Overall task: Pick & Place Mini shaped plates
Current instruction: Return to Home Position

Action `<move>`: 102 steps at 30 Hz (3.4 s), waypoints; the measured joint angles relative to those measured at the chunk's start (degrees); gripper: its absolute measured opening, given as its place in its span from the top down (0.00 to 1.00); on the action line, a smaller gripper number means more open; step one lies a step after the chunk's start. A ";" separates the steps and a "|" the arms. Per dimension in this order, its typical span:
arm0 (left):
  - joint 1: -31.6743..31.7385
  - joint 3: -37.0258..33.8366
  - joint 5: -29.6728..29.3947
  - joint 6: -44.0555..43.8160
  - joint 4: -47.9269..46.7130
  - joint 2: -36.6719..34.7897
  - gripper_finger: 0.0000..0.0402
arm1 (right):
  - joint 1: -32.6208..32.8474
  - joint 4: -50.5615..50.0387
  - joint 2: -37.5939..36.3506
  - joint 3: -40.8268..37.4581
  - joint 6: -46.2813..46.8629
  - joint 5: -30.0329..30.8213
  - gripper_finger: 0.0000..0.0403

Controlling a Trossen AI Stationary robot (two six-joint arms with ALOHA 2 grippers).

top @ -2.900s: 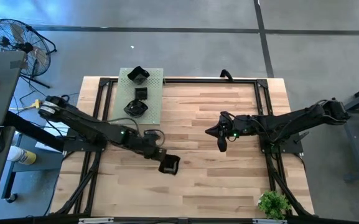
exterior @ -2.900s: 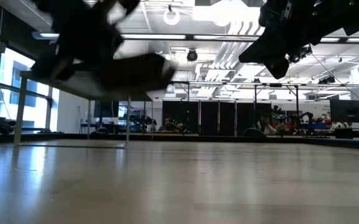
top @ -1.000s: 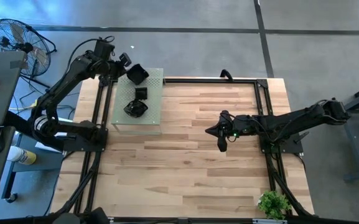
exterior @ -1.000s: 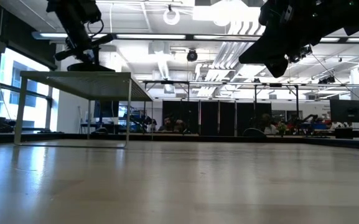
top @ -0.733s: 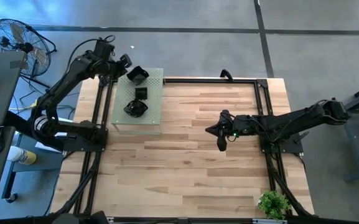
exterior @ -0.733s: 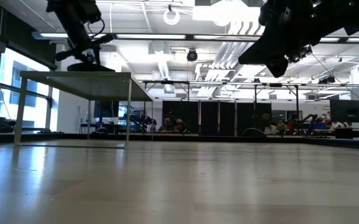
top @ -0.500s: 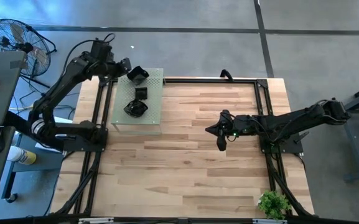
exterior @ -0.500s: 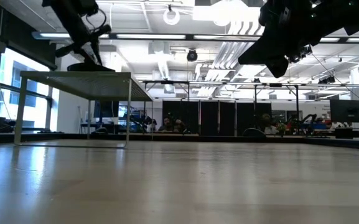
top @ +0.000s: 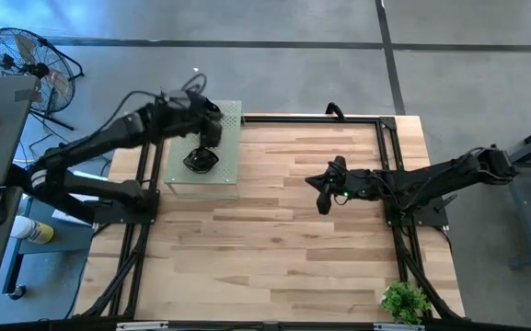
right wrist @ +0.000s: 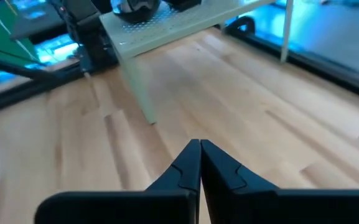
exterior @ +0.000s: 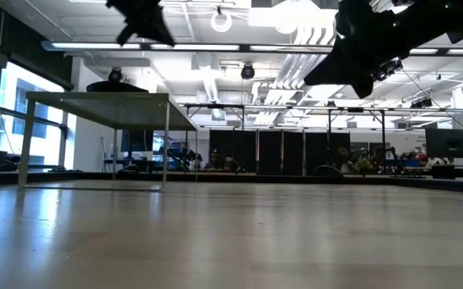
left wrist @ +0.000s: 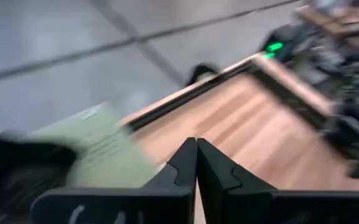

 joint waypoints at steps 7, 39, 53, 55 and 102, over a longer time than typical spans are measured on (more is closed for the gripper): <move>-10.51 -9.91 0.05 3.71 22.80 0.02 1.00 | 0.00 -0.52 0.00 0.00 -6.74 1.47 0.98; -12.67 -19.72 1.81 10.26 35.59 -4.02 1.00 | -2.62 10.03 -27.59 -12.01 -19.00 -4.07 0.99; -12.69 -23.67 6.11 13.60 43.38 -4.04 1.00 | -2.49 30.10 -38.88 -28.85 -17.92 -3.83 0.99; -12.69 -25.98 7.40 13.58 45.88 -4.04 1.00 | -2.49 28.27 -38.51 -28.85 -17.00 -3.65 0.98; -12.65 -54.49 -14.30 17.48 47.57 -41.11 1.00 | -2.49 26.32 -38.32 -28.96 -19.56 3.25 0.98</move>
